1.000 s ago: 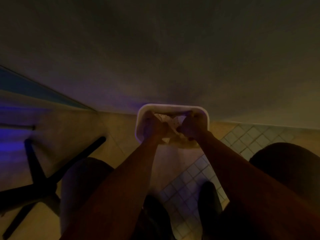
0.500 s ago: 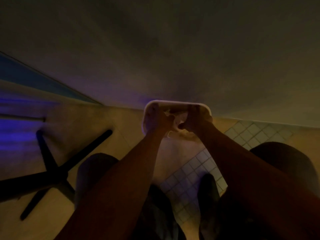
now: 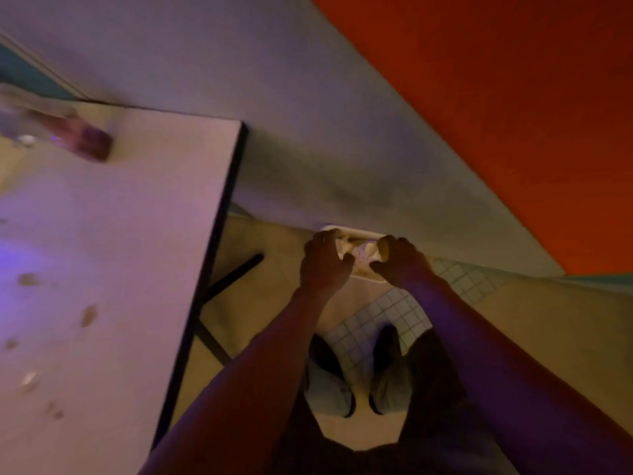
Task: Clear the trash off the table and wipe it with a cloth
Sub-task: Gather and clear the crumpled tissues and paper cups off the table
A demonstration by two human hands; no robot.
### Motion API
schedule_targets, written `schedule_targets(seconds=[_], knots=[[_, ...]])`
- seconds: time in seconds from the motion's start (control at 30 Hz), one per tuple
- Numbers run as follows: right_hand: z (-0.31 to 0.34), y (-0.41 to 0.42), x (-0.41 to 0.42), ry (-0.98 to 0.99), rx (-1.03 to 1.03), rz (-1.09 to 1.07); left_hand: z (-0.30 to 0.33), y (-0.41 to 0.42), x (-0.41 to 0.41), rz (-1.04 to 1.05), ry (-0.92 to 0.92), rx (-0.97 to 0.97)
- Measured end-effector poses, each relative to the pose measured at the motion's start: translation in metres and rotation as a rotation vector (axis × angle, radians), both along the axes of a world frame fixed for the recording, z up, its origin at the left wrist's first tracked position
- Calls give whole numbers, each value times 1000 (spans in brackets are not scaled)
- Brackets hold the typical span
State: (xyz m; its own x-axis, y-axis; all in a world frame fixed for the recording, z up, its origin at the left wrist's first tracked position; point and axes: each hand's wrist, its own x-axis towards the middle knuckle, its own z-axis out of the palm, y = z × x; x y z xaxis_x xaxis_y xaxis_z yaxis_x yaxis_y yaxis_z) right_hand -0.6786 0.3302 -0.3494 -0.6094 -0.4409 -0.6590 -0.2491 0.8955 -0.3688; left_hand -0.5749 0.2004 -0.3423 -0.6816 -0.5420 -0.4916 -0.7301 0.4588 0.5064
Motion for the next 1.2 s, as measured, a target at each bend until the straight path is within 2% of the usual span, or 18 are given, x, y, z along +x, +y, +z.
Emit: schedule_targets(seconds=[0.23, 0.5, 0.87, 1.2], knots=[[151, 6, 22, 38, -176, -34, 140, 5, 31, 5, 91, 0], [269, 3, 31, 63, -283, 38, 257, 6, 67, 112, 225, -97], [342, -32, 71, 53, -424, 329, 334, 15, 148, 455, 273, -178], [363, -96, 133, 9, -491, 594, 357, 1, 246, 776, 233, -292]])
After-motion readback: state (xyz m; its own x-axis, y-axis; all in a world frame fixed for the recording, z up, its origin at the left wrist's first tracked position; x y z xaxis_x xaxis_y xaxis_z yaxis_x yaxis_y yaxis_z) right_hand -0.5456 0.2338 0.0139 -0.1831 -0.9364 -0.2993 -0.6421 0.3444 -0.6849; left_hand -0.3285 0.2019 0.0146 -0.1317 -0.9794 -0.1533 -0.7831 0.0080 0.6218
